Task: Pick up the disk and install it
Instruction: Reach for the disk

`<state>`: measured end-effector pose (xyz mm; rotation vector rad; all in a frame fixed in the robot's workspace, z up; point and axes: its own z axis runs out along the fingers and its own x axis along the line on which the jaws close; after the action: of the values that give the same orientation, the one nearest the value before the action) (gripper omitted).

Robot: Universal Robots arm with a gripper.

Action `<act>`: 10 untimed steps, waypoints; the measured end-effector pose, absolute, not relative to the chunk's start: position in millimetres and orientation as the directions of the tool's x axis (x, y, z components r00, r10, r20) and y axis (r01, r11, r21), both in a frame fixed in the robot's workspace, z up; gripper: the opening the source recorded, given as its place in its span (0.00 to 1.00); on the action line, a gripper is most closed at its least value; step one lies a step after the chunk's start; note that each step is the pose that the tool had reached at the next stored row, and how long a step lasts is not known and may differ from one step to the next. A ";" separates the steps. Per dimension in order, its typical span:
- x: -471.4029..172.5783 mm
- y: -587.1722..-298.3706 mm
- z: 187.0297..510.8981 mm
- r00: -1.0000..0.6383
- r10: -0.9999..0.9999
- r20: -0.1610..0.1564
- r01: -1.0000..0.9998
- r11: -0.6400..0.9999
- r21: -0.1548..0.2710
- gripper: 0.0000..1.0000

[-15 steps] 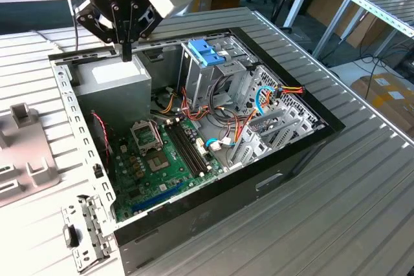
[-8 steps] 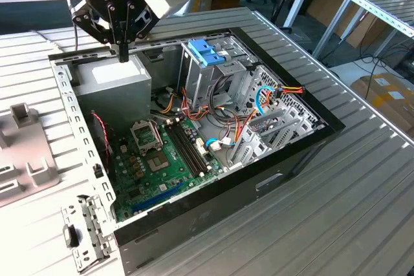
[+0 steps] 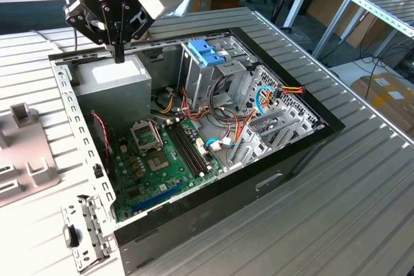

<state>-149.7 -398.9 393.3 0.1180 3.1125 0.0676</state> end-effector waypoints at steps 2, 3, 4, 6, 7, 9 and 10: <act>-151.5 -398.9 393.3 -0.997 0.076 -0.024 0.075 0.996 0.044 0.11; -152.2 -398.9 393.3 -0.997 0.076 -0.024 0.075 0.996 0.044 0.11; -152.8 -399.0 393.3 -0.997 0.076 -0.024 0.075 0.996 0.044 0.11; -154.5 -398.9 393.3 -0.997 0.076 -0.024 0.075 0.996 0.044 0.11; -155.1 -398.9 393.3 -0.997 0.076 -0.024 0.075 0.996 0.044 0.11; -156.3 -398.9 393.3 -0.997 0.076 -0.024 0.075 0.996 0.044 0.11; -157.5 -398.9 393.3 -0.997 0.076 -0.024 0.075 0.996 0.044 0.11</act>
<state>-157.5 -398.9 393.3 0.1180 3.1125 0.0677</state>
